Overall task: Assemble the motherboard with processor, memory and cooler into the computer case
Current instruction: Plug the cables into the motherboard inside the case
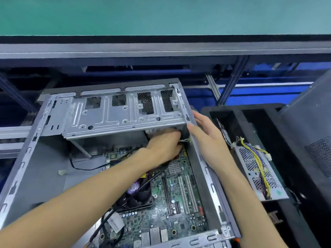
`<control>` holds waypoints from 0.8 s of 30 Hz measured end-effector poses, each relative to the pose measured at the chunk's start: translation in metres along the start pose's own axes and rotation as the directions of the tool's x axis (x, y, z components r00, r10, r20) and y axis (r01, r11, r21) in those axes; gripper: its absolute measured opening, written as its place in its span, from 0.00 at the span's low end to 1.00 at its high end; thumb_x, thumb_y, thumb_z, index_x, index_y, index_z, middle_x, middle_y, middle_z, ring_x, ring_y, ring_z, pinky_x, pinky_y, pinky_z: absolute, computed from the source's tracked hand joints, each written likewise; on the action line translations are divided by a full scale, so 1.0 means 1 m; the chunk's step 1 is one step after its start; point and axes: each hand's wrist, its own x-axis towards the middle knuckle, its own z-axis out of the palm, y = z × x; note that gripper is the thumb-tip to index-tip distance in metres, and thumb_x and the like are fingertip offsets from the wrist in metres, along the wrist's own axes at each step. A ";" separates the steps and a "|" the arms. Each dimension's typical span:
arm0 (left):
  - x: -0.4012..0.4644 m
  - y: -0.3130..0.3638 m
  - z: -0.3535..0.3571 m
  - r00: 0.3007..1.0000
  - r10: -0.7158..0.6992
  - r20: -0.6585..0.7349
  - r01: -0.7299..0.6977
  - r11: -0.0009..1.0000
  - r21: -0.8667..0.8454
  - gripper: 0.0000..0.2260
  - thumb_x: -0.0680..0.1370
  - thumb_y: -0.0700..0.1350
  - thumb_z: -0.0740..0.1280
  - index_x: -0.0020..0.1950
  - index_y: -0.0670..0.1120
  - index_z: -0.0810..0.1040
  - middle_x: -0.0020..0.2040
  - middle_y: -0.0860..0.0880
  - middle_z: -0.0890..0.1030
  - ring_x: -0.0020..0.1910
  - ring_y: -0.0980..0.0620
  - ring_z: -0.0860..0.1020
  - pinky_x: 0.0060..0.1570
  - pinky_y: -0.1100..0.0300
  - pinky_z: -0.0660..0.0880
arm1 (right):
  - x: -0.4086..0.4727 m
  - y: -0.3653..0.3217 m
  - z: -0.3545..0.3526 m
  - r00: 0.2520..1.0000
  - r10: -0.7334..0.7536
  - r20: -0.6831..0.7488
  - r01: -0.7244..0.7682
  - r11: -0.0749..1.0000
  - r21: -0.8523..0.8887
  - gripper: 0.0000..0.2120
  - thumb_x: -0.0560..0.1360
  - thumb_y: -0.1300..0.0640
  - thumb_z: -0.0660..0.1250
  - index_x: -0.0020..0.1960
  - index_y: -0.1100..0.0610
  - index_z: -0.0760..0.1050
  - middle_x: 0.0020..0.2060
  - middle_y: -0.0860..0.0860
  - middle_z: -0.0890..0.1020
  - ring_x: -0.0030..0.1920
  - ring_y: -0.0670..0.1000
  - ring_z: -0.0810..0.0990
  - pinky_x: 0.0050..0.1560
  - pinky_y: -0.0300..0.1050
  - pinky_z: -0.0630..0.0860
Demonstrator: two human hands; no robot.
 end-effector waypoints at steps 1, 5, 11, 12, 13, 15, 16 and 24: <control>0.002 0.000 0.001 1.000 0.016 -0.006 -0.016 1.000 0.002 0.11 0.77 0.50 0.65 0.54 0.45 0.74 0.56 0.43 0.78 0.53 0.41 0.78 0.42 0.55 0.69 | 0.000 0.001 0.000 1.000 -0.002 -0.002 0.002 1.000 0.004 0.17 0.83 0.55 0.64 0.71 0.44 0.73 0.62 0.37 0.79 0.58 0.30 0.77 0.52 0.24 0.72; 0.003 -0.005 0.000 1.000 0.008 -0.011 -0.008 0.999 -0.044 0.12 0.76 0.52 0.64 0.56 0.49 0.76 0.57 0.47 0.79 0.53 0.43 0.78 0.48 0.53 0.77 | 0.002 0.005 -0.001 1.000 -0.003 -0.009 0.004 1.000 0.025 0.18 0.82 0.55 0.65 0.71 0.45 0.73 0.61 0.38 0.80 0.59 0.31 0.77 0.54 0.26 0.73; 0.003 0.003 -0.001 0.996 0.063 -0.059 -0.064 0.998 -0.005 0.13 0.77 0.50 0.64 0.57 0.46 0.77 0.56 0.45 0.81 0.53 0.42 0.79 0.48 0.55 0.77 | 0.004 0.007 -0.001 1.000 -0.009 -0.013 0.010 0.999 0.035 0.19 0.82 0.56 0.65 0.71 0.47 0.73 0.61 0.38 0.80 0.59 0.31 0.77 0.53 0.25 0.72; 0.003 0.004 -0.002 0.994 0.079 -0.069 -0.080 0.997 -0.001 0.14 0.76 0.50 0.64 0.59 0.46 0.77 0.57 0.45 0.81 0.54 0.42 0.79 0.49 0.54 0.78 | 0.004 0.007 -0.001 1.000 -0.010 -0.011 0.011 1.000 0.029 0.19 0.82 0.56 0.65 0.72 0.47 0.73 0.61 0.39 0.80 0.59 0.31 0.77 0.53 0.25 0.72; 0.004 0.006 -0.004 0.995 0.080 -0.062 -0.080 0.997 -0.005 0.15 0.76 0.49 0.65 0.61 0.46 0.76 0.58 0.45 0.80 0.54 0.42 0.79 0.50 0.52 0.78 | 0.004 0.006 -0.001 1.000 -0.013 -0.009 0.014 1.000 0.023 0.19 0.82 0.56 0.65 0.72 0.47 0.73 0.62 0.39 0.80 0.60 0.31 0.76 0.53 0.25 0.72; 0.006 0.007 -0.008 0.997 0.067 -0.030 -0.068 0.997 -0.028 0.17 0.76 0.49 0.65 0.63 0.47 0.75 0.59 0.45 0.80 0.54 0.42 0.78 0.50 0.50 0.78 | 0.004 0.006 -0.001 1.000 -0.016 -0.010 0.017 0.999 0.029 0.19 0.82 0.57 0.65 0.72 0.49 0.73 0.61 0.38 0.79 0.60 0.31 0.76 0.52 0.25 0.72; 0.007 0.007 -0.010 0.998 0.057 -0.005 -0.057 0.997 -0.050 0.17 0.76 0.49 0.65 0.64 0.48 0.75 0.60 0.46 0.80 0.55 0.42 0.78 0.51 0.50 0.78 | 0.003 0.006 -0.001 1.000 -0.016 -0.012 0.017 0.999 0.036 0.19 0.82 0.58 0.65 0.72 0.50 0.73 0.60 0.37 0.80 0.58 0.30 0.77 0.51 0.24 0.72; 0.018 -0.003 -0.024 0.969 0.020 0.245 0.017 0.989 -0.146 0.18 0.81 0.45 0.61 0.72 0.50 0.72 0.69 0.48 0.75 0.64 0.47 0.74 0.64 0.53 0.72 | 0.003 0.005 -0.002 1.000 0.005 -0.008 -0.005 1.000 0.023 0.18 0.82 0.58 0.65 0.71 0.48 0.73 0.55 0.31 0.78 0.54 0.25 0.76 0.50 0.22 0.70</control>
